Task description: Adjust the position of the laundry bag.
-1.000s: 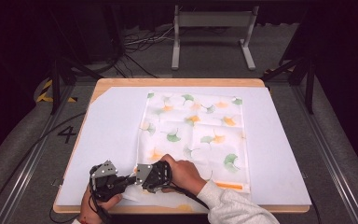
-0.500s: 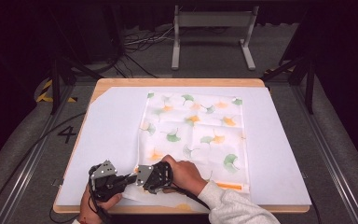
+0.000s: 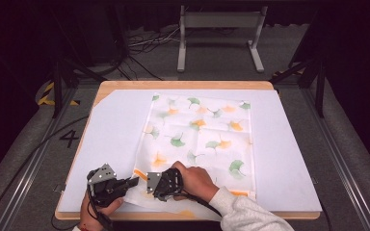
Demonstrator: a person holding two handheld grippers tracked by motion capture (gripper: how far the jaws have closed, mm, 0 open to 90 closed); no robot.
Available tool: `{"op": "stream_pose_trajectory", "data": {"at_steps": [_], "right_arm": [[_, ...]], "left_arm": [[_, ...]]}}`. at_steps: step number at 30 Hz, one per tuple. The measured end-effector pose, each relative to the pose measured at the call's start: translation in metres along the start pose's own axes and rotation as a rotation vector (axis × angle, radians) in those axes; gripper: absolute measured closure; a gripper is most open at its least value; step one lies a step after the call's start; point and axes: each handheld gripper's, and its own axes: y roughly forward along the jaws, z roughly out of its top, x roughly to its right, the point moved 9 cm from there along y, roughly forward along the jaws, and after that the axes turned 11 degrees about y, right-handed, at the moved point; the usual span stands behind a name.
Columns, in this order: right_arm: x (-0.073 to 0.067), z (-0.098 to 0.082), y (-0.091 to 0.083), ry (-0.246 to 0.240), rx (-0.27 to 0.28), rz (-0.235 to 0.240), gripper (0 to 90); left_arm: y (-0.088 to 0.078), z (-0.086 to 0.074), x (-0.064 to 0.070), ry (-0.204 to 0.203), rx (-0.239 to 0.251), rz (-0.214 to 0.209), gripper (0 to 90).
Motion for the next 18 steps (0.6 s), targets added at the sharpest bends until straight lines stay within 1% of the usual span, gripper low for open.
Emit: {"op": "stream_pose_trajectory", "data": {"at_steps": [2,3,4,5,7,8,9,10,12,13,14,16,18], "right_arm": [[0.001,-0.001,-0.002,-0.002,0.006,0.004,90.0],[0.002,-0.003,-0.004,0.01,0.003,0.005,90.0],[0.004,-0.004,-0.007,0.01,0.01,0.002,90.0],[0.004,-0.006,-0.009,0.017,0.003,0.006,90.0],[0.006,-0.011,-0.01,-0.001,-0.016,-0.011,90.0],[0.006,-0.015,-0.011,-0.006,-0.021,-0.007,90.0],[0.006,-0.019,-0.011,0.005,-0.025,-0.005,90.0],[0.008,-0.022,-0.012,0.01,-0.026,-0.01,90.0],[0.009,-0.027,-0.016,0.029,-0.025,-0.002,90.0],[0.01,-0.028,-0.019,0.023,-0.019,-0.002,90.0],[0.011,-0.03,-0.021,0.033,-0.02,-0.004,90.0],[0.012,-0.035,-0.024,0.028,-0.026,-0.002,90.0],[0.013,-0.042,-0.027,0.036,-0.035,-0.003,90.0]], "left_arm": [[-0.001,0.0,0.0,-0.005,0.006,0.001,88.2],[-0.001,0.001,0.0,0.0,0.007,0.001,88.2],[-0.001,0.001,0.0,0.006,0.005,0.002,88.2],[-0.001,0.001,0.0,0.007,0.005,0.005,88.2],[-0.002,0.0,-0.002,0.003,0.007,0.011,88.2],[-0.003,-0.001,-0.003,-0.001,0.008,0.013,88.2],[-0.003,-0.002,-0.003,-0.001,-0.001,0.011,88.2],[-0.002,-0.004,-0.003,0.002,-0.004,0.009,88.2],[-0.002,-0.004,-0.001,0.01,-0.011,0.006,88.3],[-0.001,-0.004,0.001,0.02,-0.013,0.004,88.3],[-0.001,-0.003,0.002,0.034,-0.018,0.005,88.3],[0.0,-0.003,0.004,0.039,-0.024,0.006,88.3],[0.0,-0.005,0.003,0.044,-0.032,0.004,88.3]]}}
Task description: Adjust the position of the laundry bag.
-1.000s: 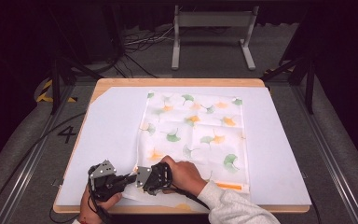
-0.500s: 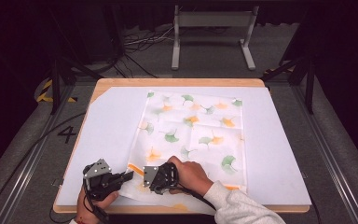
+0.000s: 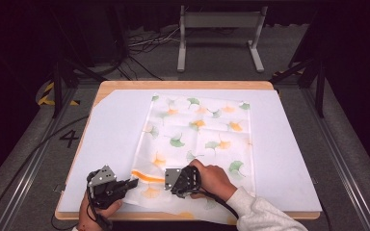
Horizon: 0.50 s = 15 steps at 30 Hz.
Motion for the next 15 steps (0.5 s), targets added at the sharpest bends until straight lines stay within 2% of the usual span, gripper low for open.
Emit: {"op": "stream_pose_trajectory", "data": {"at_steps": [3,6,9,11,12,15], "right_arm": [[0.003,-0.013,-0.005,0.007,-0.017,0.0,90.0],[0.009,-0.025,-0.013,0.035,-0.017,-0.015,90.0],[0.014,-0.038,-0.02,0.051,-0.025,-0.013,90.0],[0.017,-0.047,-0.024,0.06,-0.035,-0.024,90.0],[0.017,-0.051,-0.026,0.084,-0.039,-0.034,90.0],[0.02,-0.064,-0.033,0.096,-0.049,-0.044,90.0]], "left_arm": [[0.001,-0.001,0.001,-0.003,-0.008,-0.004,88.3],[0.002,-0.002,0.003,0.004,-0.013,-0.012,88.2],[0.004,-0.002,0.006,0.024,-0.022,-0.026,88.3],[0.006,-0.001,0.01,0.025,-0.026,-0.036,88.2],[0.007,-0.001,0.012,0.032,-0.026,-0.035,88.2],[0.009,0.0,0.015,0.041,-0.03,-0.047,88.2]]}}
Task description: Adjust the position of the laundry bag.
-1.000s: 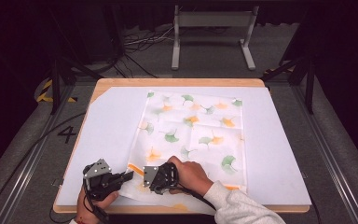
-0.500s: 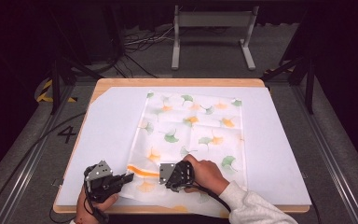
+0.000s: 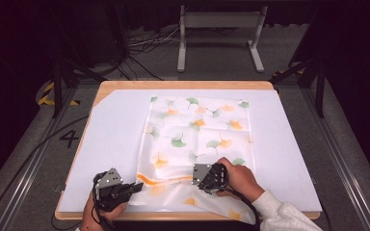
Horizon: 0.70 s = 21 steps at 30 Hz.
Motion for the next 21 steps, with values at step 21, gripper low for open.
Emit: {"op": "stream_pose_trajectory", "data": {"at_steps": [21], "right_arm": [[0.01,-0.059,-0.033,0.055,-0.011,-0.01,90.0]], "left_arm": [[0.003,-0.001,0.004,0.012,-0.011,-0.012,88.2]]}}
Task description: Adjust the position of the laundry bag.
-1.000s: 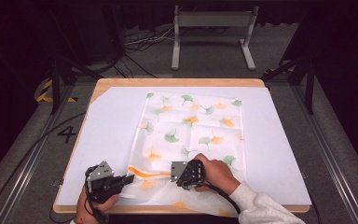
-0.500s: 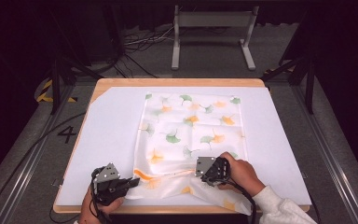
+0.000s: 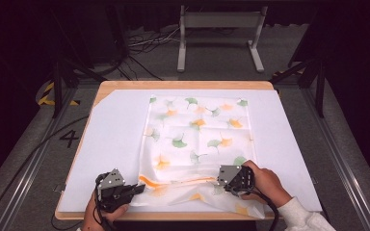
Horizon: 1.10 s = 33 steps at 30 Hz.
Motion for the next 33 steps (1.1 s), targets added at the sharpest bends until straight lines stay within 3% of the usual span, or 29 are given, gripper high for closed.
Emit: {"op": "stream_pose_trajectory", "data": {"at_steps": [10,16,33], "right_arm": [[0.0,-0.016,-0.009,0.04,0.009,-0.007,90.0],[0.0,-0.023,-0.011,0.034,-0.008,-0.026,90.0],[0.01,-0.055,-0.022,0.11,-0.023,-0.063,90.0]], "left_arm": [[0.002,0.001,0.002,0.014,-0.007,-0.009,88.2],[0.002,-0.001,0.001,0.012,-0.013,-0.01,88.2],[0.002,-0.001,0.001,0.025,-0.016,-0.006,88.1]]}}
